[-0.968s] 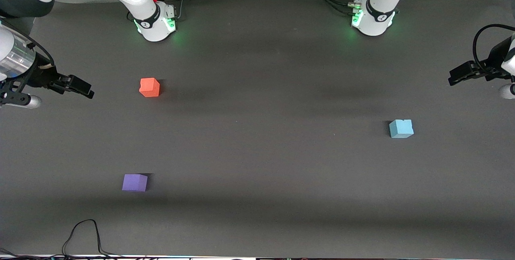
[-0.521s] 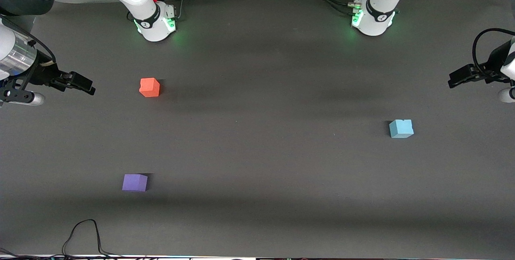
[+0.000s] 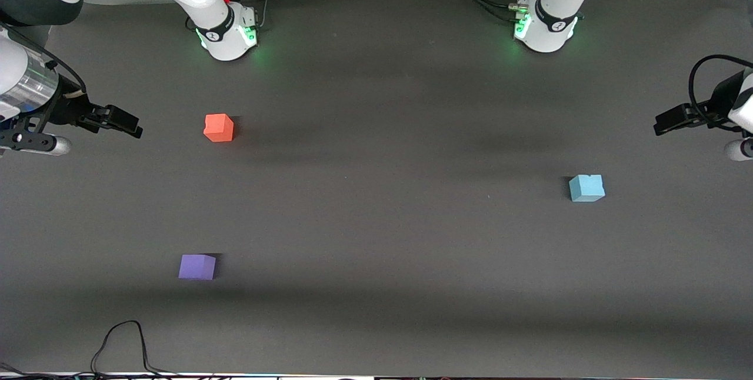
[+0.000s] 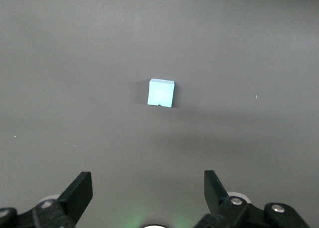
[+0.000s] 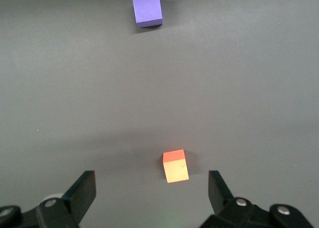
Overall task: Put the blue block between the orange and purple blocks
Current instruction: 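Reach the left gripper down to the light blue block and grasp it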
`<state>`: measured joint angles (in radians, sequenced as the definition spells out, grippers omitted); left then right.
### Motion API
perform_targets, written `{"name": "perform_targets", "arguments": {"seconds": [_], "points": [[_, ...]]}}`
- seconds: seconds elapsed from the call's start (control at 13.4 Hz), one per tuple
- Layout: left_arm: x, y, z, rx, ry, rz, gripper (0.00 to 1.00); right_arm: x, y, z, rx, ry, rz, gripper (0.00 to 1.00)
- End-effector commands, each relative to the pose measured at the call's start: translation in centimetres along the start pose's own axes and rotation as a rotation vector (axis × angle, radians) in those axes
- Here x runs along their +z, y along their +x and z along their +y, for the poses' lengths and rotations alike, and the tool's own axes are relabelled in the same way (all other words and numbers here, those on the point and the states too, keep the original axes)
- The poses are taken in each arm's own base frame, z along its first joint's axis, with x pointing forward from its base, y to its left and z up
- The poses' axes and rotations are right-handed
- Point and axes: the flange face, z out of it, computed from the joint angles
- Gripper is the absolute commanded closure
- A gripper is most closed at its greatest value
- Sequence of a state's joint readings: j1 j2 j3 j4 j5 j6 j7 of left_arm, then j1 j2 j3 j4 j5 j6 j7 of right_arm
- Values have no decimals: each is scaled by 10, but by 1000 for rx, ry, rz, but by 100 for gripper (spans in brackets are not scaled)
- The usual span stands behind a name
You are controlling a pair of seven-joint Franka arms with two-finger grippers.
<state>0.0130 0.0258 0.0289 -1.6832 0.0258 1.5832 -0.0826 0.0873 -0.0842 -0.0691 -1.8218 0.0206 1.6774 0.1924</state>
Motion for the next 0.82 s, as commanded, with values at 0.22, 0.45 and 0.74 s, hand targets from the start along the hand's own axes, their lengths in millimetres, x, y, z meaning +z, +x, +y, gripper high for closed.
{"name": "perform_targets", "arguments": {"seconds": [0.22, 0.45, 0.74], "points": [[131, 12, 1, 10, 6, 14, 0, 5, -13, -14, -38, -6, -17, 0], [212, 23, 1, 18, 3, 35, 0, -5, -17, -16, -37, -4, 3, 0], [296, 46, -10, 28, -7, 42, 0, -24, -22, -10, -33, 12, 58, 0]]}}
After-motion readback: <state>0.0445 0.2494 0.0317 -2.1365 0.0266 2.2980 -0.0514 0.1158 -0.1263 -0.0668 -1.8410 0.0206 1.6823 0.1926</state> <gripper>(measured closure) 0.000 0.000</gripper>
